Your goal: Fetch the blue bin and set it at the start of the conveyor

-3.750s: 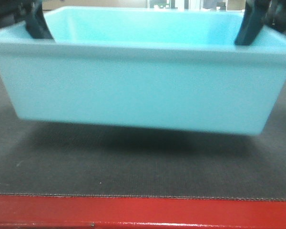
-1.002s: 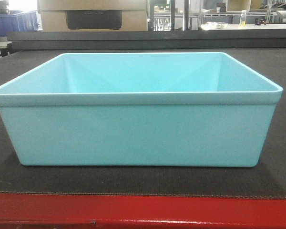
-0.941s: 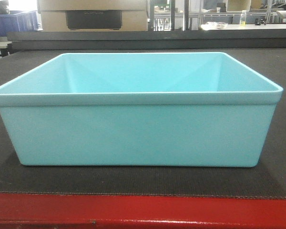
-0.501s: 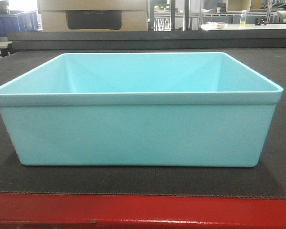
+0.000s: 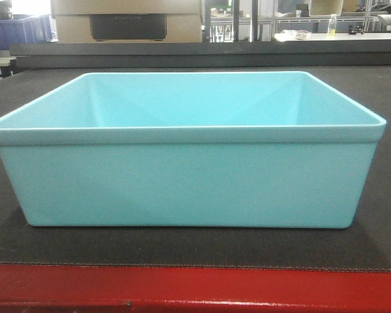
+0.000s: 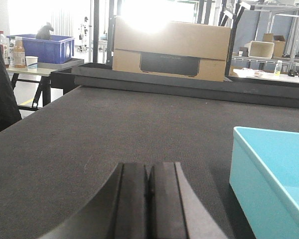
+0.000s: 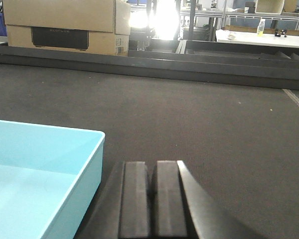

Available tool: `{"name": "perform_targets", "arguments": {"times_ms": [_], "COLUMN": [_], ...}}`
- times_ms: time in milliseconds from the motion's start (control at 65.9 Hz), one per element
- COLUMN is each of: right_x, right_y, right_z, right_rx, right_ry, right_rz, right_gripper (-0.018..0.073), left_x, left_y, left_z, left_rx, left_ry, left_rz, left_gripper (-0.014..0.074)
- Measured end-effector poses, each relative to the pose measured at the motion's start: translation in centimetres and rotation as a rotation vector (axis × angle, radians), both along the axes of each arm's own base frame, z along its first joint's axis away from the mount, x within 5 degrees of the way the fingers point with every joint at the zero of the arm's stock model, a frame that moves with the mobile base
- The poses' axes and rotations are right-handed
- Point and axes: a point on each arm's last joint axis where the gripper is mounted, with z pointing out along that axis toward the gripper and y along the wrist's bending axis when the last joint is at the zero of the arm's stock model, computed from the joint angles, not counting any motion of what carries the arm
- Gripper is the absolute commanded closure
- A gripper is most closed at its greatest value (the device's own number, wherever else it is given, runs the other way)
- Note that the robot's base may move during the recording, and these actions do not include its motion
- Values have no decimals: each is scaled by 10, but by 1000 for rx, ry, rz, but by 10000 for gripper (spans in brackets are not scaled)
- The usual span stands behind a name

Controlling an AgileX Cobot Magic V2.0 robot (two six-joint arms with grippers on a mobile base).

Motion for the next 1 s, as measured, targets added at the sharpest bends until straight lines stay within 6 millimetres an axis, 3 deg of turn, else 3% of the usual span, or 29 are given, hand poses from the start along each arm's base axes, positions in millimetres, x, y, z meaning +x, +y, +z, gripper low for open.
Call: {"name": "perform_targets", "arguments": {"times_ms": [835,1002], "right_x": [0,-4], "right_y": [0,-4], "right_z": [1,-3], "right_rx": [13,-8], "right_ry": [-7,-55], "right_rz": [1,-68], "right_gripper": [721,721], "left_x": [0,0], "left_y": [0,0], "left_z": [0,0], "left_rx": [0,0], "left_ry": [0,0], "left_rz": [0,0], "left_gripper": [707,707]}}
